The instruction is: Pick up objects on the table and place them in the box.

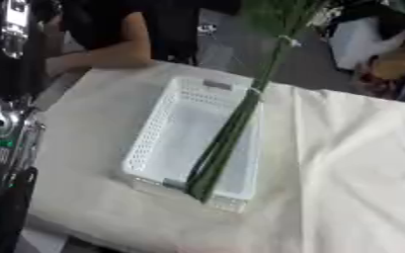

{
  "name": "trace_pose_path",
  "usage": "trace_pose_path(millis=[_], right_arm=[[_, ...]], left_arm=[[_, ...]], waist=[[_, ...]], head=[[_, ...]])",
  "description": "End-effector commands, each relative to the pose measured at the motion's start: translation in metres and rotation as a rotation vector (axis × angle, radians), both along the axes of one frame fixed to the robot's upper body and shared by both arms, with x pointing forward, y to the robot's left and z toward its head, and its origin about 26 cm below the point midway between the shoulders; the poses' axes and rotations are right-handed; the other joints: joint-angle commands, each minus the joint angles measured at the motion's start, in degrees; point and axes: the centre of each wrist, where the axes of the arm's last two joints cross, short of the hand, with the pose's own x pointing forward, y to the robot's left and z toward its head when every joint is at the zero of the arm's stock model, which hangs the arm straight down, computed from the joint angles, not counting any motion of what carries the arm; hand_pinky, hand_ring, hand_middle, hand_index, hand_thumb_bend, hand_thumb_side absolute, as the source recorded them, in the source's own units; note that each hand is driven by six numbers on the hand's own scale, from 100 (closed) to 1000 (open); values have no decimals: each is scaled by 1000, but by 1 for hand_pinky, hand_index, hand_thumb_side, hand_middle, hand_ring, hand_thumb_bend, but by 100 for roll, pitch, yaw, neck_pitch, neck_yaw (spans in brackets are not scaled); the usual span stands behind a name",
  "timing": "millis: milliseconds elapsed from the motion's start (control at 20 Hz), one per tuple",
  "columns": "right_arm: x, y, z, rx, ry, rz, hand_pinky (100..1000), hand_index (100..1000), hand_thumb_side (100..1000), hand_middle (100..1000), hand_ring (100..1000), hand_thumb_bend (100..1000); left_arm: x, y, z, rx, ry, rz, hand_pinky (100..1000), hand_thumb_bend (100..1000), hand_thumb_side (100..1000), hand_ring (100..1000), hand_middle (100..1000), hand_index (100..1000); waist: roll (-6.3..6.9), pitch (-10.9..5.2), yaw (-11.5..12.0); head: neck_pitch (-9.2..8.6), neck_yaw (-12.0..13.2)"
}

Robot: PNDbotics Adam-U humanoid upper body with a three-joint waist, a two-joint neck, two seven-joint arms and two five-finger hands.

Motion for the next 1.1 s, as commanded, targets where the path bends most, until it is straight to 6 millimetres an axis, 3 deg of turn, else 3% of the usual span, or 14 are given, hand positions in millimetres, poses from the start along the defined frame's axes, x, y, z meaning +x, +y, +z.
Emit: trace_pose_path(millis=[50,200,550,700,800,850,900,950,1000,1050,1100], right_arm=[[-13,19,21,32,-32,77,369,321,100,330,341,100],[-15,36,14,31,4,119,341,324,100,331,331,100],[-4,70,-30,-7,171,140,283,340,100,336,322,100],[2,74,-46,-8,228,133,264,346,100,336,319,100],[9,73,-64,1,286,117,276,416,100,379,356,100],[13,72,-78,-5,322,98,341,545,100,459,432,100],[16,72,-88,-18,348,79,341,545,100,459,432,100],[20,71,-106,-49,389,47,560,789,100,694,659,100],[22,72,-121,-80,421,20,700,864,142,791,776,100],[23,71,-139,-117,459,-9,797,896,185,848,838,100],[24,72,-150,-143,483,-28,776,891,177,837,826,100]], left_arm=[[-1,-5,10,9,-35,-29,480,100,789,576,675,701],[0,-8,12,6,-45,-48,481,100,788,575,673,701],[3,-19,17,-3,-64,-108,481,100,788,575,673,701],[3,-22,19,-10,-72,-124,482,100,788,574,672,701],[4,-23,20,-16,-79,-130,482,100,788,574,671,701],[4,-24,21,-18,-83,-133,482,100,787,574,671,701],[4,-24,21,-20,-85,-136,482,100,787,574,671,701],[5,-25,23,-21,-91,-139,482,100,787,574,671,701],[5,-25,23,-23,-94,-142,482,100,787,574,671,701],[5,-26,24,-23,-97,-143,481,100,787,574,671,701],[5,-26,24,-24,-98,-143,481,100,787,574,671,701]], waist=[[20,-64,31],[21,-51,105],[43,43,355],[41,70,399],[40,90,415],[44,103,426],[49,111,433],[59,140,446],[68,158,455],[78,186,460],[85,197,462]], head=[[-82,-112],[-104,-196],[-147,-503],[-146,-613],[-143,-707],[-140,-750],[-138,-777],[-156,-821],[-166,-847],[-178,-862],[-180,-869]])
